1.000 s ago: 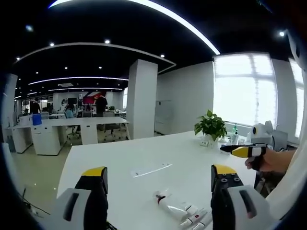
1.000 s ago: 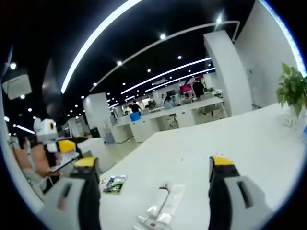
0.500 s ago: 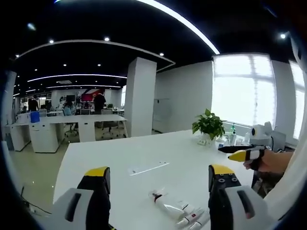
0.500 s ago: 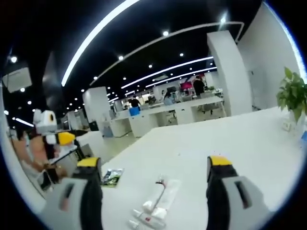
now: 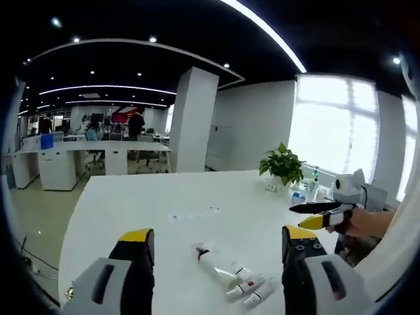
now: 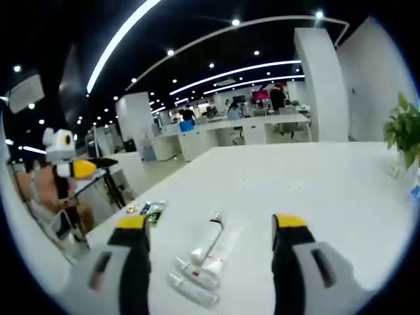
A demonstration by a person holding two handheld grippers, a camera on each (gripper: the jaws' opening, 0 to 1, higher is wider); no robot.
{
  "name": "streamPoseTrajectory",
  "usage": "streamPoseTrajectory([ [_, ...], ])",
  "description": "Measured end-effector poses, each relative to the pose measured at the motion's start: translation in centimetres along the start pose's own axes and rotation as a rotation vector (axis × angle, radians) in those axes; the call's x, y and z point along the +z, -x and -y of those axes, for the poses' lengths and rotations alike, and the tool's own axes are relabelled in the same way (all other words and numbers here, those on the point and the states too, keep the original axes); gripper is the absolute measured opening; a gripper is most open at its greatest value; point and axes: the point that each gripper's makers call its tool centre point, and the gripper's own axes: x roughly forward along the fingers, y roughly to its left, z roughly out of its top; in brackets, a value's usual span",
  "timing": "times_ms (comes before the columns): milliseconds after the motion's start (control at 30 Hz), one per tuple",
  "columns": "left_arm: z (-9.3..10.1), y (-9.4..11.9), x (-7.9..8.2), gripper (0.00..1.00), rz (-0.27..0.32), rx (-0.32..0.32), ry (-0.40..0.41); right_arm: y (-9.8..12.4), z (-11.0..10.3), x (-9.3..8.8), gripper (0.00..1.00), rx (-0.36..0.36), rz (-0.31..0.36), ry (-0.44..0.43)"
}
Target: Arrange the skincare products in the storage area until every visible bottle or jar stands upright without overlapping.
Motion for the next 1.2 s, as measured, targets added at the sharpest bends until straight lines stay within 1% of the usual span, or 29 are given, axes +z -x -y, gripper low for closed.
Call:
streamPoseTrajectory([
  [200,0.0,0.1,-0.3,0.80,-0.009,0.006,0.026,-0.7,1.1,-2.2,0.66,-0.023,-0.076,-0.022],
  [367,-0.1,0.7,0.0,0.79,-0.012,0.015,0.035,-0.6,1.7,-2.3,0.65,-0.035,-0.081,-0.027],
  [433,-0.1,1.2,0.0,0.79,-0.007,0.022,0.039,-0.4,1.9,-2.4,0.65,-0.041,-0.087,-0.011],
  [500,-0.1,1.9,-0.2,0.79,-0.005,0.029,0.040,-0.4,2.3,-3.0,0.65,-0.043,-0.099,0.014],
  [600,-0.1,2.6,-0.9,0.78,-0.029,0.047,0.034,-0.4,2.7,-3.5,0.65,-0.042,-0.112,0.019],
  [733,-0.3,3.7,-1.7,0.78,-0.056,0.060,0.034,-0.8,2.6,-3.8,0.65,-0.036,-0.124,0.046],
  [800,-0.4,4.2,-1.7,0.77,-0.058,0.070,0.031,-1.3,2.4,-4.0,0.64,-0.029,-0.130,0.045],
  [900,-0.7,5.1,-1.8,0.77,-0.060,0.088,0.034,-2.3,2.1,-4.8,0.63,-0.019,-0.150,0.048],
  [967,-0.9,5.5,-1.7,0.77,-0.057,0.098,0.034,-3.7,1.7,-6.2,0.61,-0.006,-0.193,0.051],
  [1033,-1.1,5.9,-1.6,0.76,-0.055,0.108,0.035,-4.4,1.5,-7.0,0.60,0.000,-0.220,0.044],
  [1067,-1.3,6.3,-1.6,0.76,-0.053,0.118,0.035,-5.3,1.4,-7.8,0.59,0.009,-0.254,0.038],
  [1100,-1.4,6.6,-1.6,0.75,-0.051,0.125,0.036,-5.9,1.4,-8.2,0.58,0.007,-0.267,0.028],
  [1167,-1.6,7.1,-1.5,0.75,-0.048,0.138,0.040,-7.0,1.5,-9.1,0.54,0.005,-0.317,0.008],
  [1200,-1.7,7.4,-1.5,0.75,-0.044,0.147,0.044,-7.5,1.5,-9.2,0.53,0.004,-0.327,-0.005],
])
